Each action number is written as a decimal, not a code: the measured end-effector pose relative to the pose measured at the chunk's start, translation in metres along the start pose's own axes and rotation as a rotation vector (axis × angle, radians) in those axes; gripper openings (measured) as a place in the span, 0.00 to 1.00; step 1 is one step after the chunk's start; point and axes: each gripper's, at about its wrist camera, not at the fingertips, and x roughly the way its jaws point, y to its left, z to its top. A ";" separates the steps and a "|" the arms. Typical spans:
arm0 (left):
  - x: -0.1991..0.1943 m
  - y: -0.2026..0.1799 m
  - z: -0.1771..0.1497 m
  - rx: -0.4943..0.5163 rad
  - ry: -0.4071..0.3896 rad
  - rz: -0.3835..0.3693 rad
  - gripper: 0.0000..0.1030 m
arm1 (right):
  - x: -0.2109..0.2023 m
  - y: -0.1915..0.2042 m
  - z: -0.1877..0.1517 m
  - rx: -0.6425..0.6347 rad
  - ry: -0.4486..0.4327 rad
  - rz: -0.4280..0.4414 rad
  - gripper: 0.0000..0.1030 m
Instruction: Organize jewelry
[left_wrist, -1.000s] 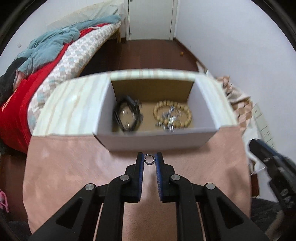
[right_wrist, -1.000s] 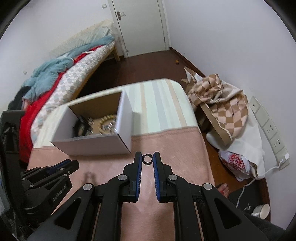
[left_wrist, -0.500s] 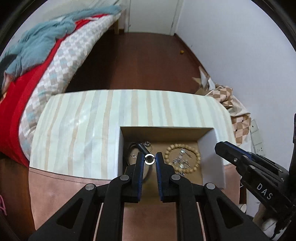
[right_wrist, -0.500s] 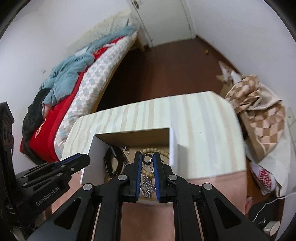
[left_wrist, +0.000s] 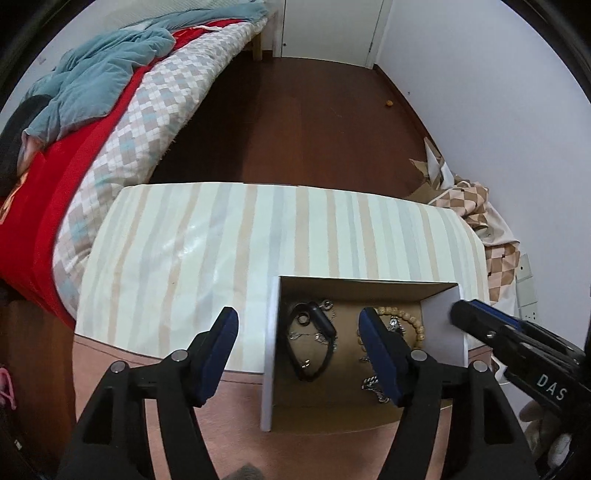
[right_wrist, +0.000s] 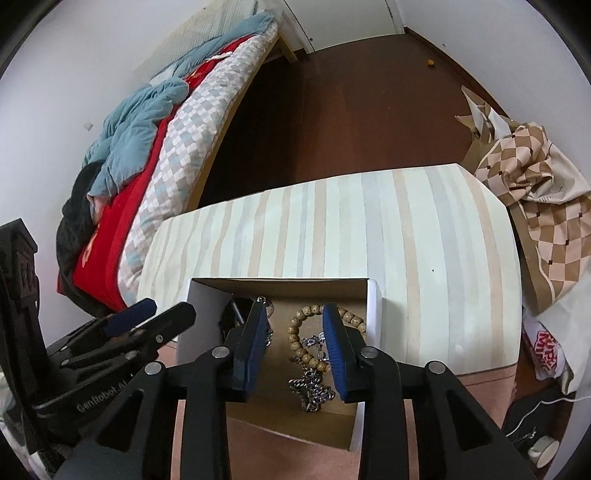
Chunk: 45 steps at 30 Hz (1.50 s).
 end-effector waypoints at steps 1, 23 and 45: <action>-0.002 0.002 -0.001 -0.002 -0.004 0.011 0.71 | -0.004 0.000 -0.001 -0.003 -0.010 -0.014 0.33; -0.081 0.001 -0.072 0.003 -0.097 0.132 1.00 | -0.085 0.038 -0.080 -0.128 -0.102 -0.461 0.98; -0.270 -0.016 -0.135 0.020 -0.330 0.099 1.00 | -0.294 0.116 -0.160 -0.158 -0.375 -0.448 0.98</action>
